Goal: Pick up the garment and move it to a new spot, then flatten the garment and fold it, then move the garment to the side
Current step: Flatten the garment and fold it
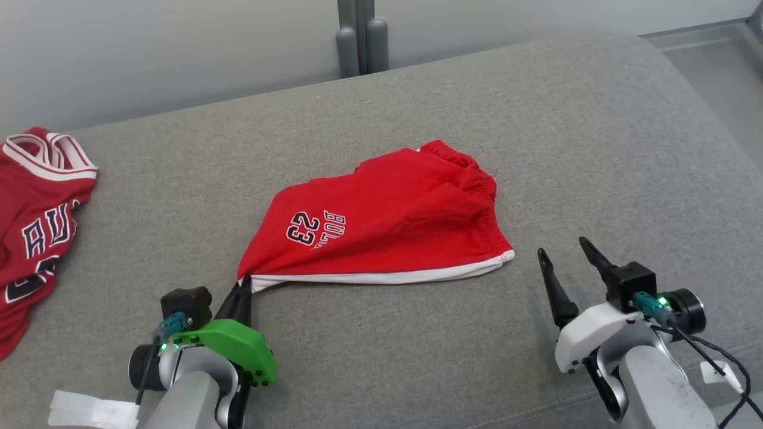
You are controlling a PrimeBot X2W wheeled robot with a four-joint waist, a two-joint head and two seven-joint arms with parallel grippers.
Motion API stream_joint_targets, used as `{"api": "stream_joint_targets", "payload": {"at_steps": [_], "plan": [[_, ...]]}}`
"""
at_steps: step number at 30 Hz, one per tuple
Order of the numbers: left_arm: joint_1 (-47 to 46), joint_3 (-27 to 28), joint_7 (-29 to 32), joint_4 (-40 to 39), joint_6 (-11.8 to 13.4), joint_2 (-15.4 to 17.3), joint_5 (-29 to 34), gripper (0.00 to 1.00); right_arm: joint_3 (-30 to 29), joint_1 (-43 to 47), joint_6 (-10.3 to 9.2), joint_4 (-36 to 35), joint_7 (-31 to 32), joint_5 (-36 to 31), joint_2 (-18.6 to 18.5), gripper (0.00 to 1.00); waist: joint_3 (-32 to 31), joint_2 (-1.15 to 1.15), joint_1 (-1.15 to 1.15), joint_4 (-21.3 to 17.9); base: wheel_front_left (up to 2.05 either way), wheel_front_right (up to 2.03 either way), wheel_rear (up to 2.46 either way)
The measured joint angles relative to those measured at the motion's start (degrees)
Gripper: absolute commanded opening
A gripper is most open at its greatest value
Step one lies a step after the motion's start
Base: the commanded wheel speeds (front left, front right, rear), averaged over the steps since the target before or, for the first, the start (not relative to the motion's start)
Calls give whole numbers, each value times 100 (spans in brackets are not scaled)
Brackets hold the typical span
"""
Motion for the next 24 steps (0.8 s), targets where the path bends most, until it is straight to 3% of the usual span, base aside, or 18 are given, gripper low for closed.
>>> {"api": "stream_joint_targets", "payload": {"at_steps": [10, 16, 17, 18, 19, 21, 24], "plan": [[-76, 109, 0, 1, -69, -116, 240, 0, 1178, -766, 1, 1418, -1, 376, -204, 100, 137, 0, 0, 322, 0, 0, 0], [-112, 135, 0, -60, -103, -172, 363, 0, 1502, -1031, 0, 1752, 0, 536, -252, 100, 214, 0, 0, 453, 0, 0, 0], [-115, 141, 0, -69, -104, -179, 375, 0, 1551, -1061, 0, 1805, 0, 576, -267, 96, 225, 0, 0, 468, 0, 0, 0], [-116, 148, 0, -75, -113, -187, 390, 0, 1594, -1093, 1, 1850, 0, 616, -281, 75, 235, 0, 0, 482, 0, 0, 0], [-116, 155, 0, -85, -125, -193, 403, 0, 1631, -1120, 0, 1882, 0, 655, -290, 75, 245, 0, 0, 494, 0, 0, 0], [-118, 169, 0, -96, -130, -204, 421, 0, 1728, -1168, 1, 1958, 0, 726, -300, 48, 265, 0, 0, 512, 0, 0, 0], [-120, 193, 0, -96, -137, -224, 452, 0, 1868, -1248, 0, 2008, 0, 808, -334, 42, 288, 0, 0, 525, 0, 0, 0]]}}
